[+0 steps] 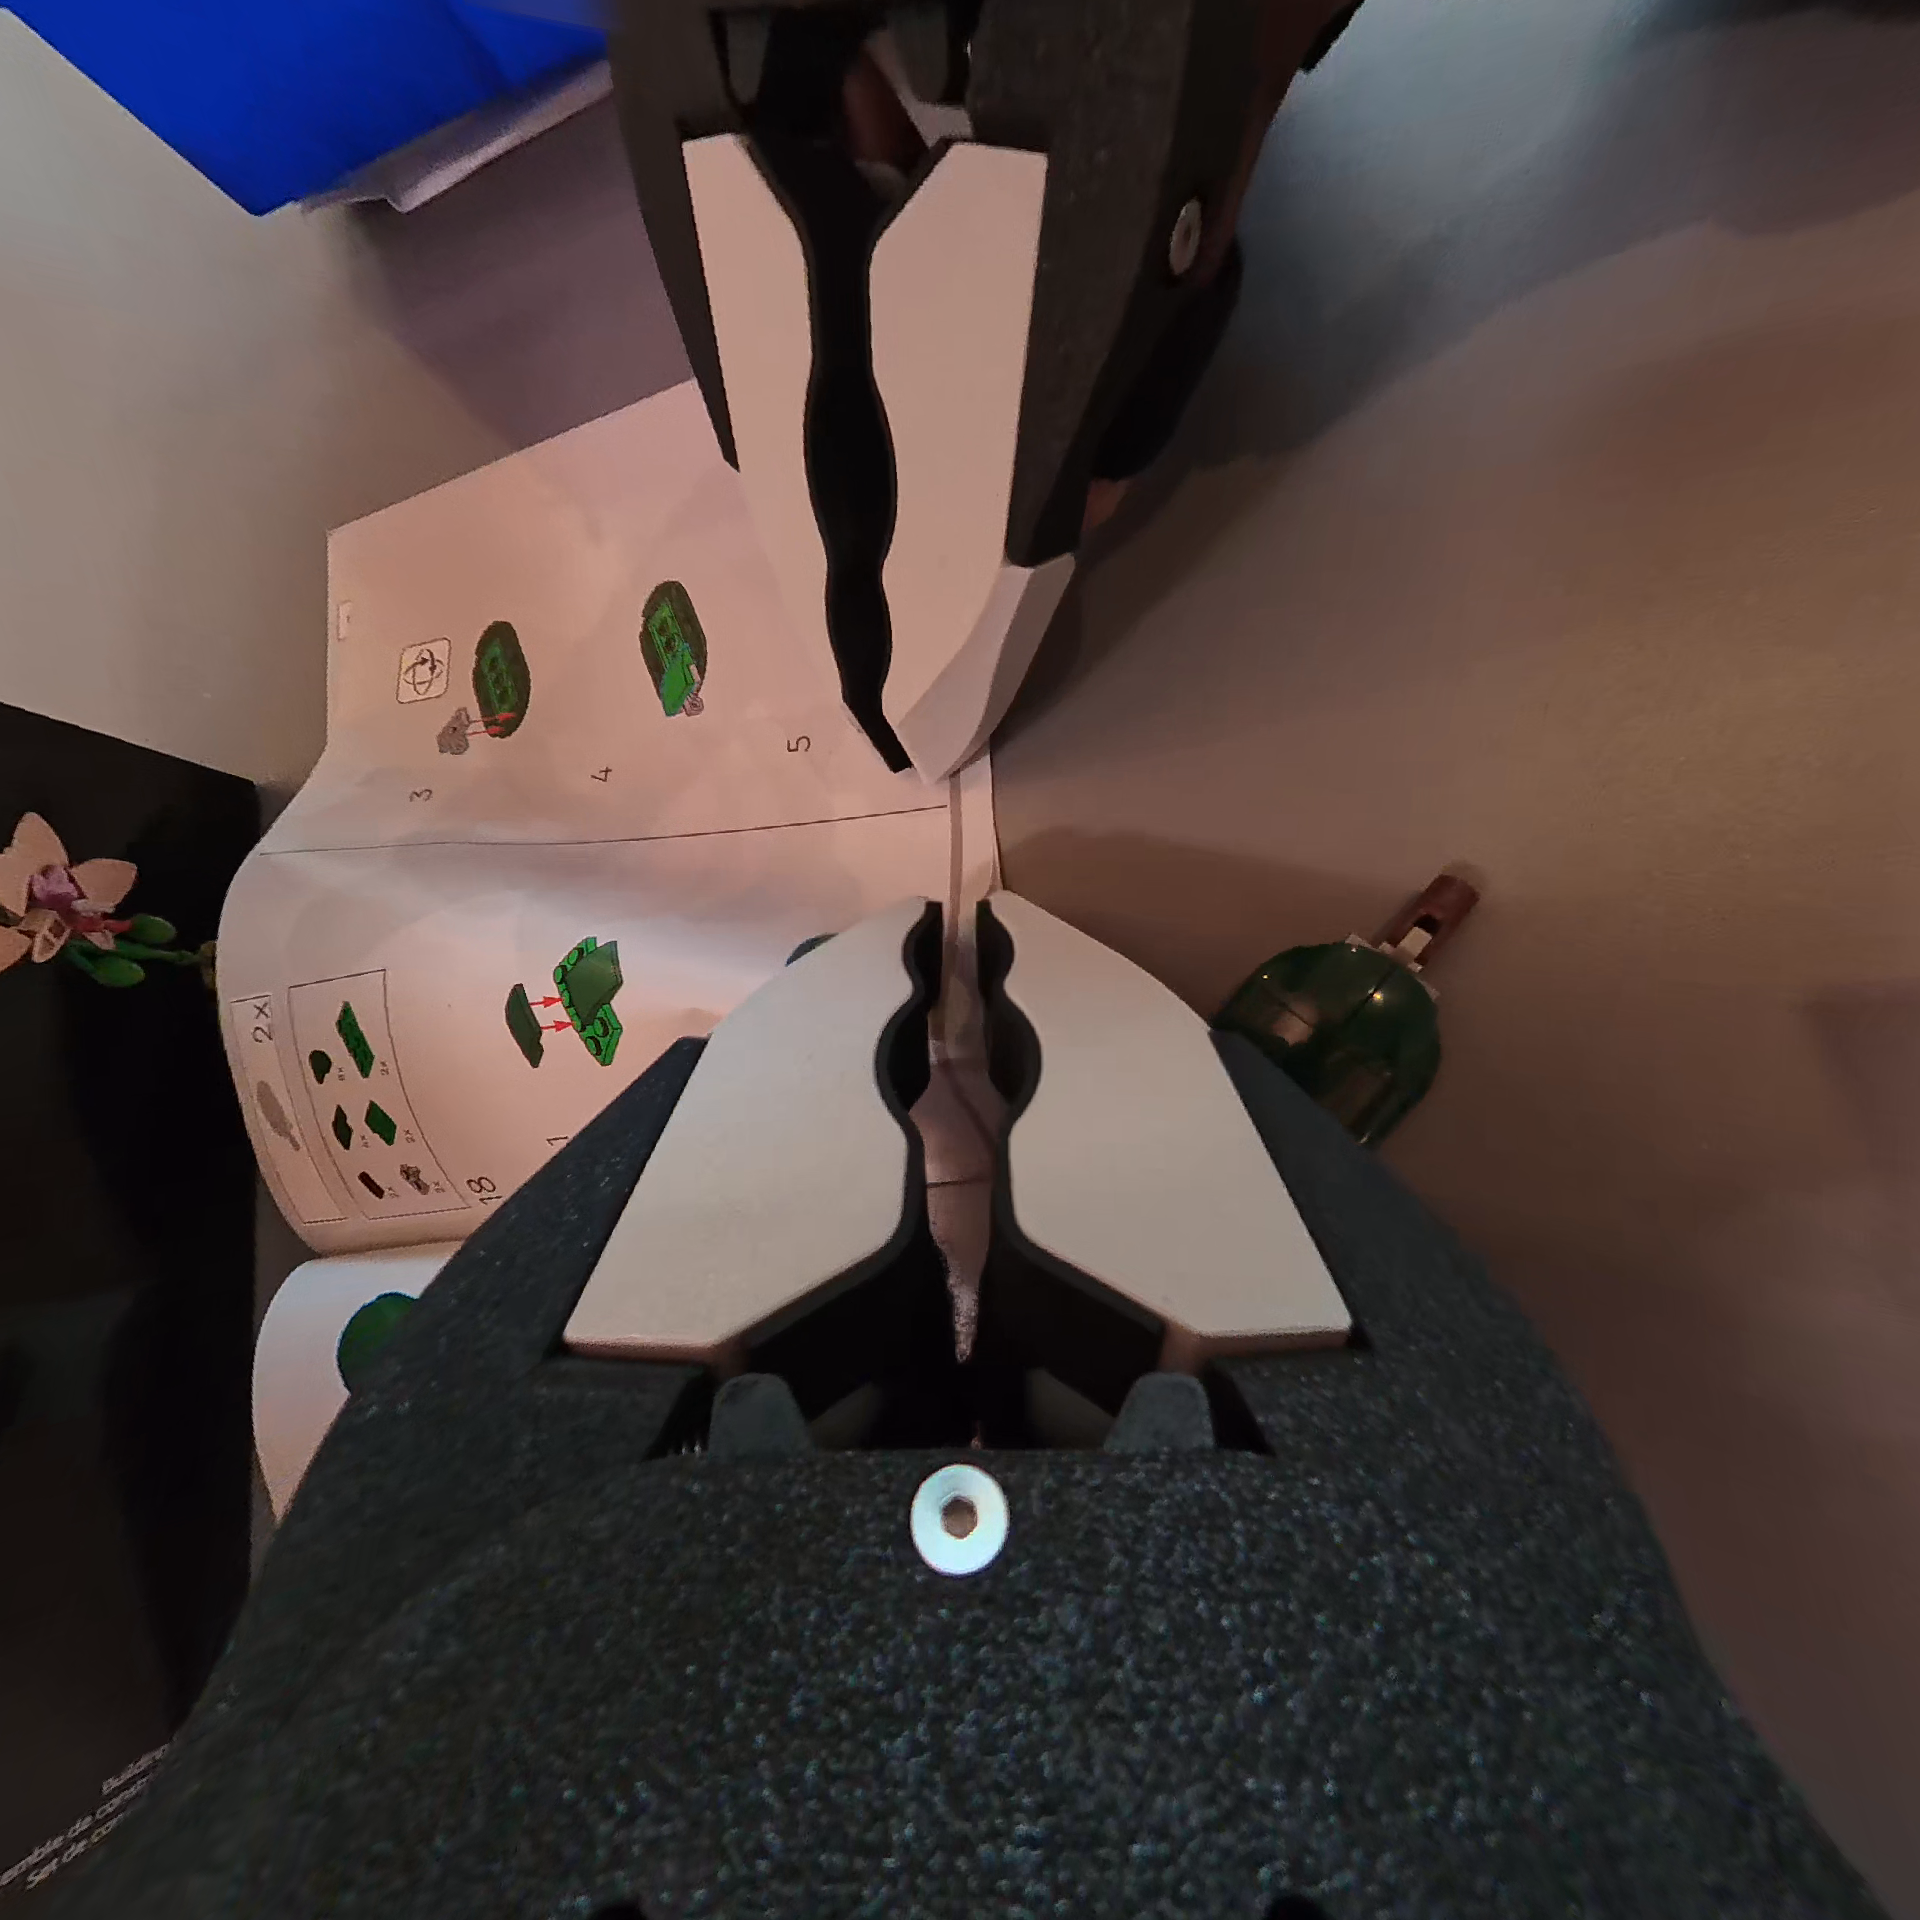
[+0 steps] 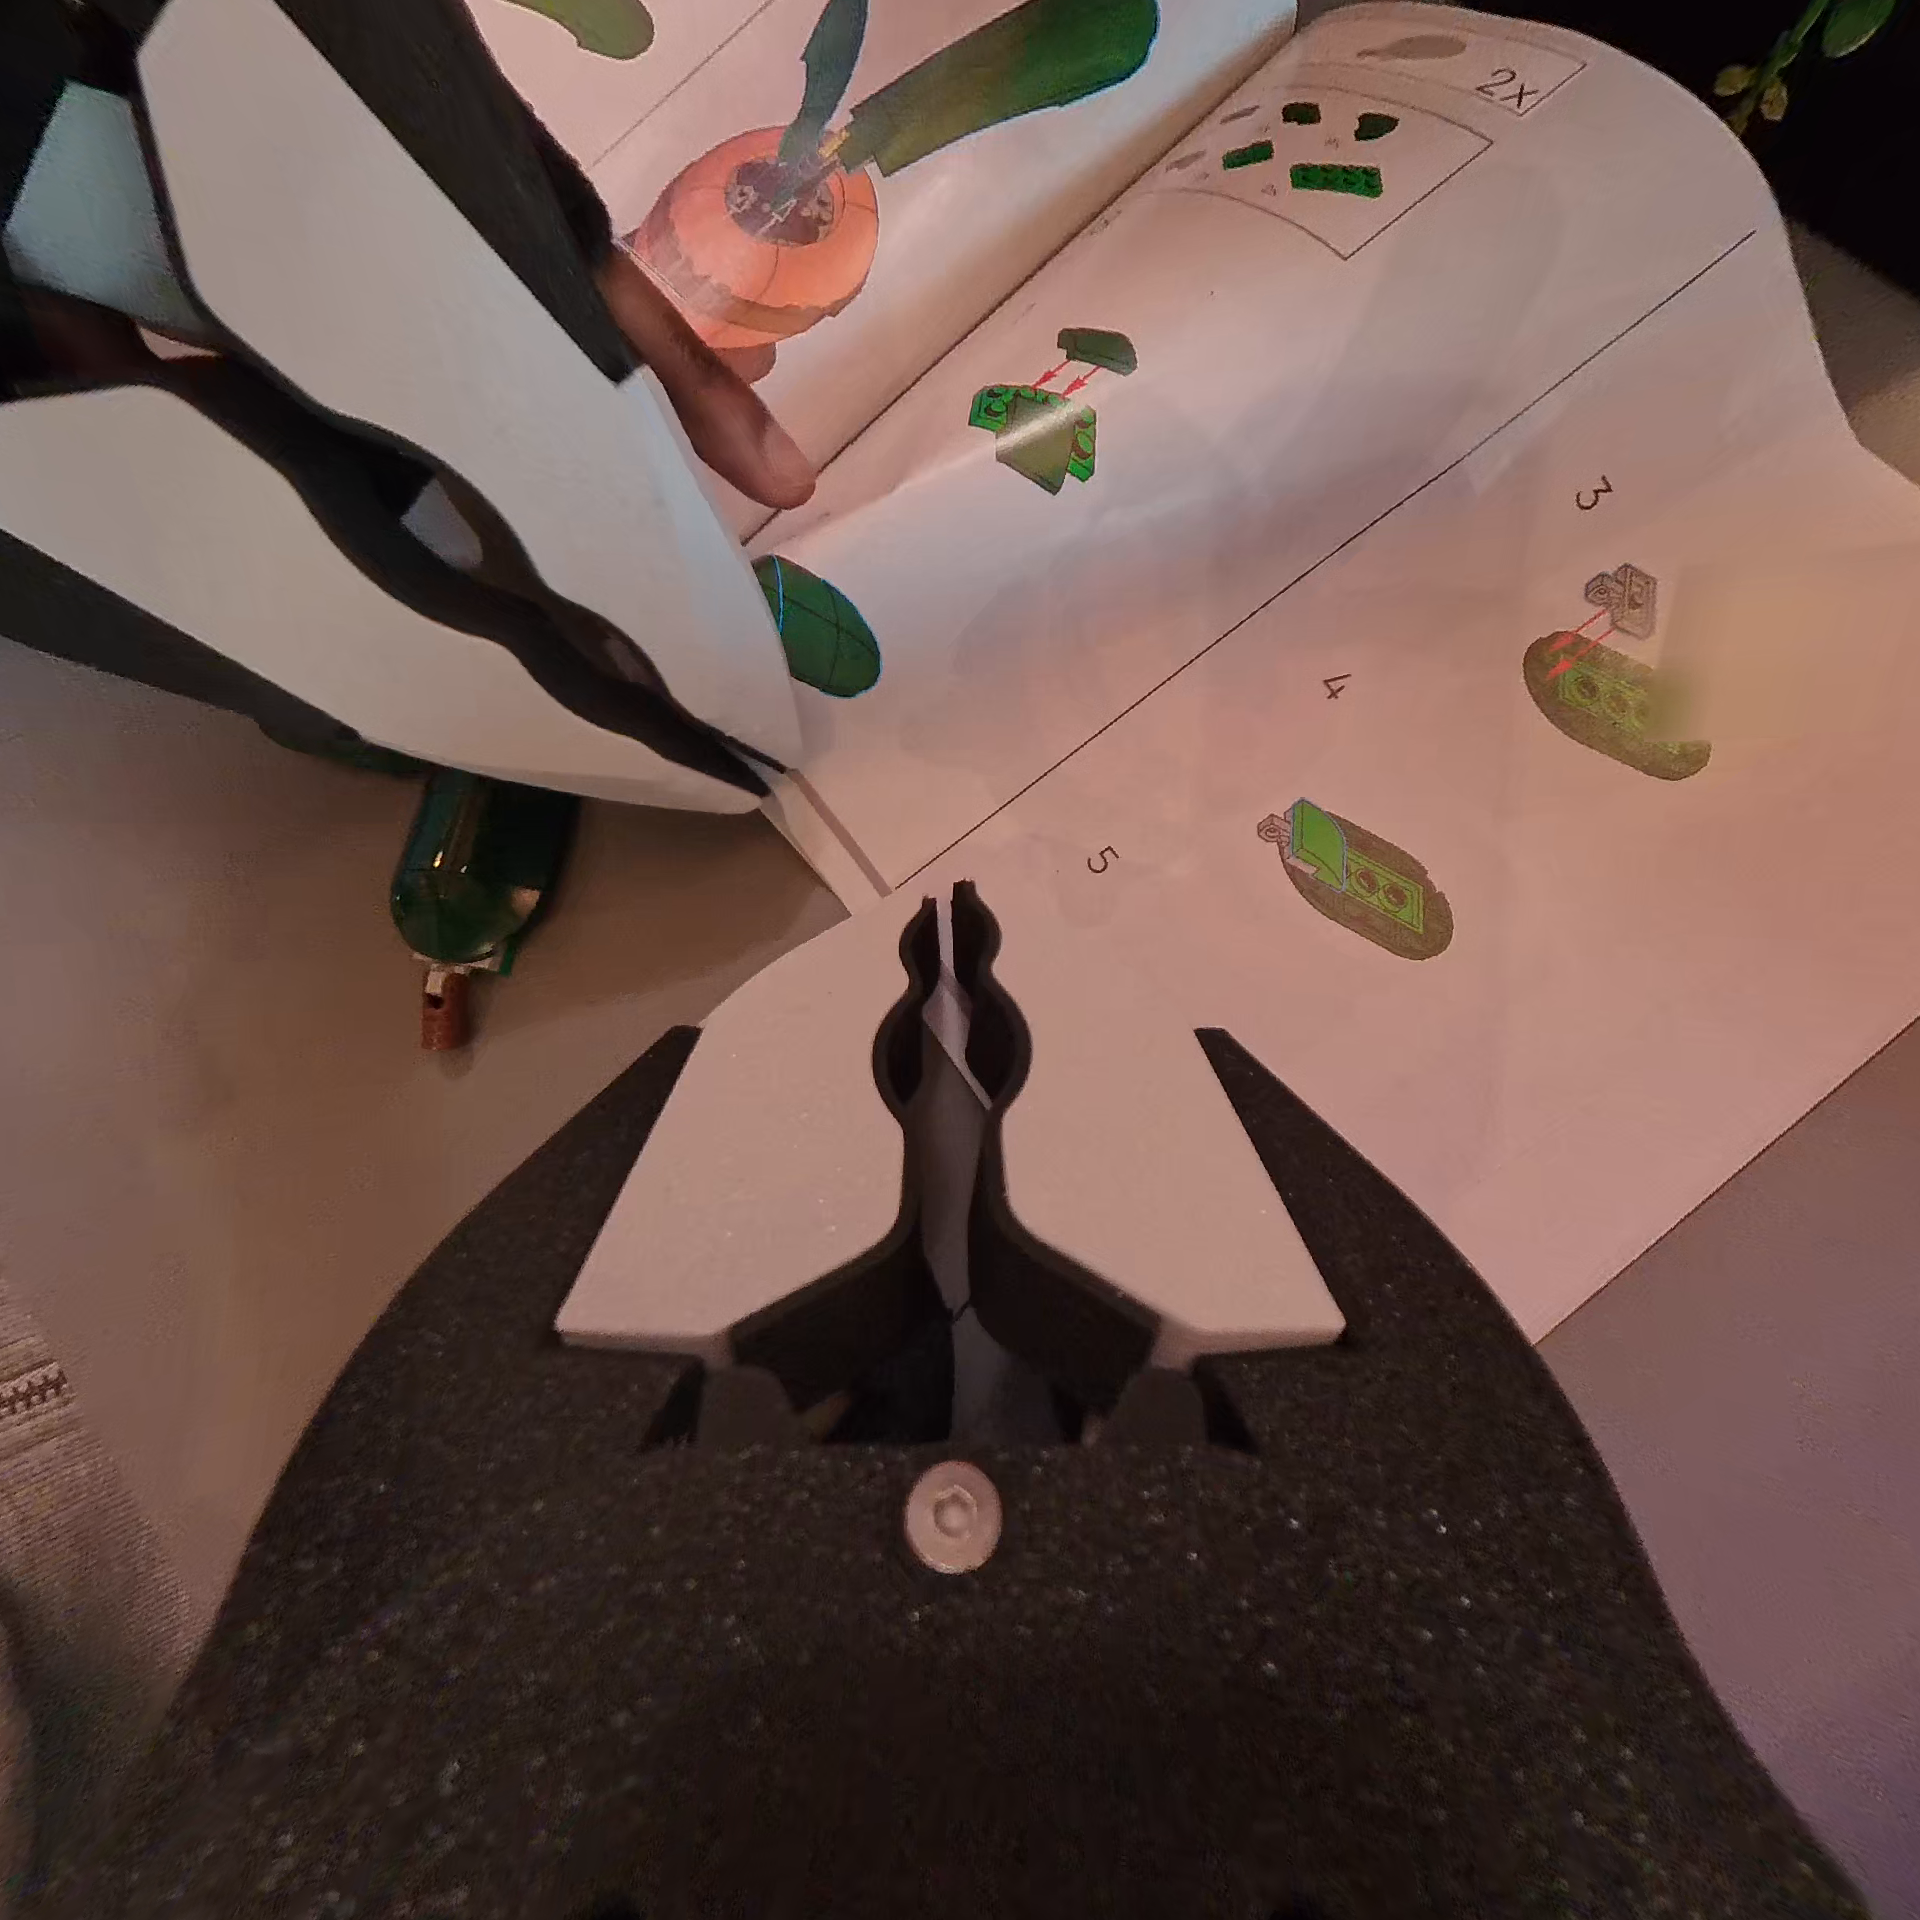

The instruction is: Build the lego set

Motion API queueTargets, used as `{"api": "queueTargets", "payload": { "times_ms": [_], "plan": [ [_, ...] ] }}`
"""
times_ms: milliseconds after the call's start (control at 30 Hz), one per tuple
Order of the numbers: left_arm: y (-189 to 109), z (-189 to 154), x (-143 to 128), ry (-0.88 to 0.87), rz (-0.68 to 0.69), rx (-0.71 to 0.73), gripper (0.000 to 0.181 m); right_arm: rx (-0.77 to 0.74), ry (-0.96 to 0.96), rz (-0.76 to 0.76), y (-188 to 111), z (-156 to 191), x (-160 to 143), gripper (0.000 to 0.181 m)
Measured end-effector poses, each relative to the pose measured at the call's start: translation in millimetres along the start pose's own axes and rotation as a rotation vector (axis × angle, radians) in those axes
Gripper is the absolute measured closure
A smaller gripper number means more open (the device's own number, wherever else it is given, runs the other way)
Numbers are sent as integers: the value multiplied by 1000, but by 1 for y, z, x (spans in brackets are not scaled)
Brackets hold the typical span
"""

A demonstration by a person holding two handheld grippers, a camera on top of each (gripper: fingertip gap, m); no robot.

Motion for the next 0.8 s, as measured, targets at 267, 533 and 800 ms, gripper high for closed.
{"api": "queueTargets", "payload": {
  "times_ms": [267,533,800],
  "plan": [
    [1,-2,-1,12,1,-7,181,27,-31,-6,-1,3,0,175],
    [-4,0,2,-8,-32,-3,181,-109,-244,-168,-33,-6,2,147],
    [-14,1,8,-32,-85,-13,181,-410,-260,-202,-48,-21,-19,141]
  ]
}}
Point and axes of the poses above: each gripper's, where its closed fingertips meet, y out along the fingers, x out of its top, z = x × y across the jaws, the point moved 1 cm from there along -y, back along the fingers, and after that the axes turned 2 degrees about -x, right-handed, at the moved point
